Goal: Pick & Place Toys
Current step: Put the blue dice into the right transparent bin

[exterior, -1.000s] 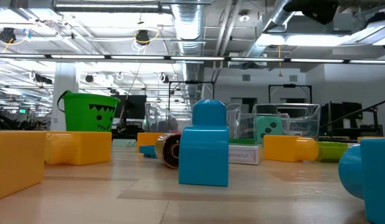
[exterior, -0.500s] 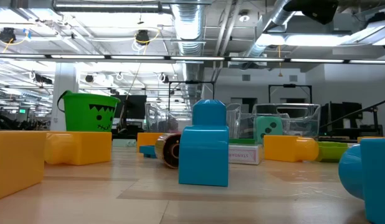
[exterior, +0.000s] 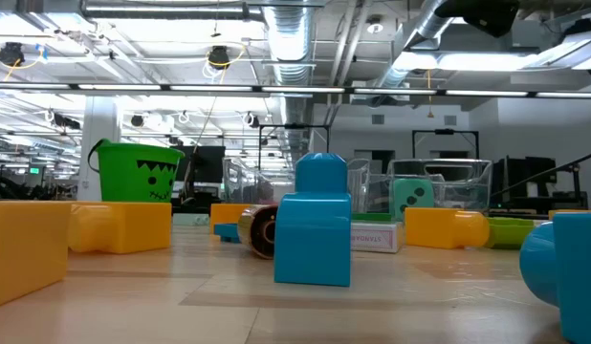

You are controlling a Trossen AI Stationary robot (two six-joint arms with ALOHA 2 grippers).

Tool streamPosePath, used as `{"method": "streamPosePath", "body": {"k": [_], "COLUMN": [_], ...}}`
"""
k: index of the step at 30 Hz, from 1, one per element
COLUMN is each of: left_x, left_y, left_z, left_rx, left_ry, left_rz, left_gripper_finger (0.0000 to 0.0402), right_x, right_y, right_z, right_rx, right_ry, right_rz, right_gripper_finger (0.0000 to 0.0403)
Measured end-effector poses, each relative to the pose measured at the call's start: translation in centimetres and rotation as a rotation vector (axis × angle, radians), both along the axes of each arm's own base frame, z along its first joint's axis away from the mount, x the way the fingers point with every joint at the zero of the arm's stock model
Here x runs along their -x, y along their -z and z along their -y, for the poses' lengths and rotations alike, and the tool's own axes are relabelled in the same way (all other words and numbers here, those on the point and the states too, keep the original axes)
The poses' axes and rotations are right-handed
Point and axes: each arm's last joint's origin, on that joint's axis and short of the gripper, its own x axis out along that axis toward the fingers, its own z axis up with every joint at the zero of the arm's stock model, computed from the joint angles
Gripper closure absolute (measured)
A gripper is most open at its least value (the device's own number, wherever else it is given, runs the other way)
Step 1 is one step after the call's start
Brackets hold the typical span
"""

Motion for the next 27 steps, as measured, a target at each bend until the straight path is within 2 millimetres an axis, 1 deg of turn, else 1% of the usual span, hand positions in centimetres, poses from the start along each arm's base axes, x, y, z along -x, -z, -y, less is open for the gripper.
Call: {"method": "streamPosePath", "body": {"k": [4, 8, 10, 12, 16, 19, 22, 25, 27], "left_x": [-0.1, -0.7, -1.1, -1.4, -1.7, -2.3, -3.5, -5.2, -6.7], "left_y": [0.3, 1.3, 2.2, 3.0, 3.6, 3.5, 2.8, 1.8, 0.8], "left_z": [0.1, 0.1, -0.3, -0.7, -1.3, -1.6, -2.3, -3.4, -4.6], "left_rx": [-0.029, -0.058, -0.057, -0.055, -0.073, -0.107, -0.146, -0.209, -0.273], "left_ry": [0.014, -0.003, -0.02, -0.032, -0.045, -0.044, -0.054, -0.06, -0.079], "left_rz": [-0.006, -0.021, -0.024, -0.043, -0.036, 0.008, 0.042, 0.073, 0.118], "left_gripper_finger": [0.0005, 0.0006, 0.0007, 0.0012, 0.0034, 0.0046, 0.0046, 0.0047, 0.0046], "right_x": [0.0, 0.0, 0.0, 0.0, 0.0, 0.0, 0.0, 0.0, 0.0], "right_y": [0.0, 0.0, 0.0, 0.0, 0.0, 0.0, 0.0, 0.0, 0.0], "right_z": [0.0, 0.0, 0.0, 0.0, 0.0, 0.0, 0.0, 0.0, 0.0], "right_rx": [0.0, 0.0, 0.0, 0.0, -0.003, -0.001, 0.009, 0.023, 0.037], "right_ry": [-0.001, -0.001, -0.001, -0.001, -0.003, -0.004, -0.01, -0.018, -0.024], "right_rz": [0.0, 0.0, 0.0, 0.0, -0.001, -0.001, 0.0, 0.001, 0.004], "right_gripper_finger": [0.0072, 0.0072, 0.0072, 0.0072, 0.0072, 0.0072, 0.0072, 0.0072, 0.0072]}}
